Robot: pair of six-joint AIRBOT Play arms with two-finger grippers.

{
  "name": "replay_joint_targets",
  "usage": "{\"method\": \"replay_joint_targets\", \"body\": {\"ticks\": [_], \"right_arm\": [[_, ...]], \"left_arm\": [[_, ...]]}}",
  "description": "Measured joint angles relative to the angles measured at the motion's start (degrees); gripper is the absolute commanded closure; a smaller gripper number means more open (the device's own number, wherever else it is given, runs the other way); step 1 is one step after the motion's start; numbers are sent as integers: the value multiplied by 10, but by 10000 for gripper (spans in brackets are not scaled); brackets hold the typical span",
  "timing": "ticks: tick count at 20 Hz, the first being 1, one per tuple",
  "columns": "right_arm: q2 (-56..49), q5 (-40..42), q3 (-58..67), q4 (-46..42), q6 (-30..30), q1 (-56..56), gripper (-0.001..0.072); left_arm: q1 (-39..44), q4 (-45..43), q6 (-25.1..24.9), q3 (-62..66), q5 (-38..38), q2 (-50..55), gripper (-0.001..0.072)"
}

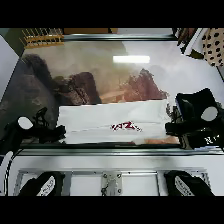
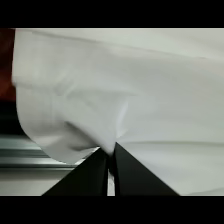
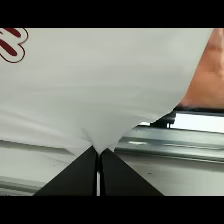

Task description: Fold the clothes and pants, and hang the long-sleeved shirts on hangers.

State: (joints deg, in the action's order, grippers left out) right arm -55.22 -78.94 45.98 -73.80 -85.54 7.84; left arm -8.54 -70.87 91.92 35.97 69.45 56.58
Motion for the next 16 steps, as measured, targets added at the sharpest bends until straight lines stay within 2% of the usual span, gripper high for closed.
{"method": "replay_joint_targets", "body": {"ticks": [7,12,13,14,15,16], "right_arm": [[-124,64,123,-5,0,1,702],[-201,154,167,-1,0,-14,700],[-212,174,170,0,0,-19,688],[-222,197,173,1,0,-24,680],[-230,219,175,5,1,-30,463],[-237,247,176,13,1,-35,89]], "left_arm": [[36,0,-5,203,-16,171,698],[40,2,-7,321,-13,286,698],[40,2,-7,342,-10,307,676],[40,2,-7,361,-8,325,369],[40,-1,-7,378,-8,340,29],[40,-1,-7,396,-7,355,16]]}}
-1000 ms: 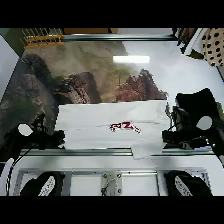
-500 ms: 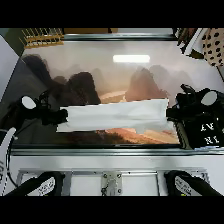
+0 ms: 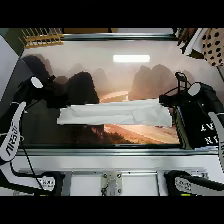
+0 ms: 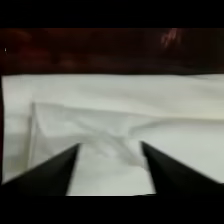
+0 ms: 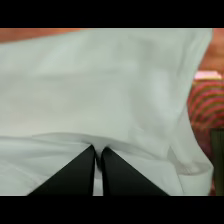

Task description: Fold the clothes and pants, and hang the long-sleeved shirts on hangers.

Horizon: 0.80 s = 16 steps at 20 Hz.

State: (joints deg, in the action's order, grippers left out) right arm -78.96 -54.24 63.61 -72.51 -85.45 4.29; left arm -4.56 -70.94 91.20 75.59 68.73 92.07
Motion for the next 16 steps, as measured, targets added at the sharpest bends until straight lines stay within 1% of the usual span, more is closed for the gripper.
{"method": "replay_joint_targets", "body": {"ticks": [1,4,7,9,11,14,16], "right_arm": [[-4,23,2,12,0,-3,0],[5,69,13,38,1,1,0],[54,77,13,48,1,24,0],[94,63,0,52,1,37,0],[136,47,-21,53,1,43,-1],[185,33,-54,57,1,43,0],[202,27,-69,57,1,40,-1]], "left_arm": [[0,0,4,16,1,9,17],[-11,3,9,62,1,11,16],[-42,1,13,47,0,-32,16],[-66,0,16,-13,-1,-71,16],[-85,0,24,-101,-17,-110,16],[-104,22,39,-240,-78,-157,17],[-106,63,43,-311,-134,-174,17]]}}
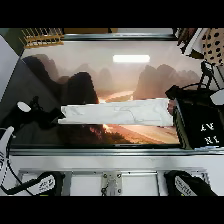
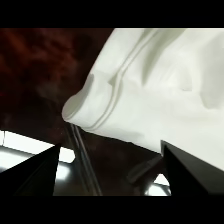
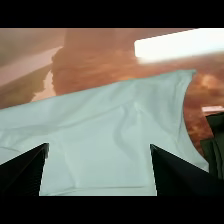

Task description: Fold the clothes and pants, and hang the long-sleeved shirts on hangers.

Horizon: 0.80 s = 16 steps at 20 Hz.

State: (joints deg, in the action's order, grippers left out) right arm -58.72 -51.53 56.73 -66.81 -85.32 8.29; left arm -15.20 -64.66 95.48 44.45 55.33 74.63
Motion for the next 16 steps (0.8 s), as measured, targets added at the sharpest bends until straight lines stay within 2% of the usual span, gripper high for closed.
{"method": "replay_joint_targets", "body": {"ticks": [3,4,6,7,9,14,15,16], "right_arm": [[11,-8,-11,3,0,-3,0],[13,-10,-13,4,0,-4,0],[16,-13,-15,5,0,-5,-1],[16,-15,-16,5,0,-5,0],[17,-25,-17,1,0,-5,0],[17,-61,-23,-31,0,-5,-1],[15,-64,-27,-33,0,-5,-1],[12,-67,-31,-33,0,-5,-1]], "left_arm": [[12,52,-4,-45,-62,2,17],[19,64,-5,-47,-76,7,87],[34,77,-7,-39,-99,23,528],[38,74,-8,-32,-106,30,701],[38,71,-10,-11,-112,32,697],[-22,-30,-18,38,-69,-1,697],[-35,-42,-27,44,-58,-9,673],[-47,-54,-38,48,-46,-15,428]]}}
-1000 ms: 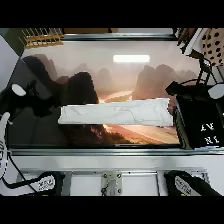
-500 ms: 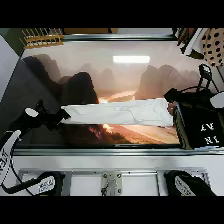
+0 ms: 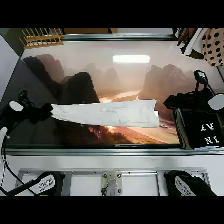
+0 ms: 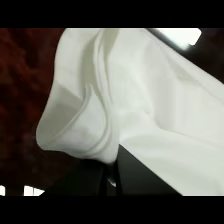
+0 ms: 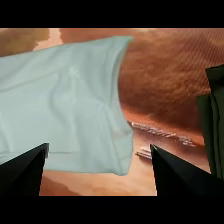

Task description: Fold the clothes and pants, and hang the long-sleeved shirts on hangers.

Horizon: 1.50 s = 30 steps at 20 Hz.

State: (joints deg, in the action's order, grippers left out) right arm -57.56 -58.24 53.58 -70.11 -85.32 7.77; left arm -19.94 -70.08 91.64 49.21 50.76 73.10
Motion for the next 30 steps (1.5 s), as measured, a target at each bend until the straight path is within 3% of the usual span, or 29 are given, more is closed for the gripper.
{"method": "replay_joint_targets", "body": {"ticks": [1,4,5,6,7,13,19,20,22,23,26,30], "right_arm": [[-7,-6,-5,0,0,0,-1],[-44,-24,-14,7,20,9,-1],[-64,-31,-16,14,30,17,-1],[-85,-35,-16,23,40,28,-1],[-107,-38,-17,33,49,38,-1],[-264,-26,-16,161,150,85,-1],[-364,-26,15,332,222,38,6],[-374,-24,22,347,226,24,132],[-389,-8,32,353,234,0,542],[-394,-2,35,357,235,-9,682],[-389,2,40,354,238,-17,701],[-334,-46,62,265,176,8,701]], "left_arm": [[-10,-7,-9,3,11,-3,189],[-32,-17,-27,8,32,-12,172],[-36,-17,-29,9,37,-17,320],[-36,-16,-31,9,41,-22,601],[-34,-12,-33,10,45,-30,696],[47,-4,-37,10,52,-99,697],[187,-3,-10,11,17,-114,698],[210,-2,-6,11,9,-108,697],[254,-2,7,11,-9,-89,698],[275,-2,14,11,-14,-76,698],[326,-2,25,11,-28,-35,698],[380,3,31,39,-39,30,698]]}}
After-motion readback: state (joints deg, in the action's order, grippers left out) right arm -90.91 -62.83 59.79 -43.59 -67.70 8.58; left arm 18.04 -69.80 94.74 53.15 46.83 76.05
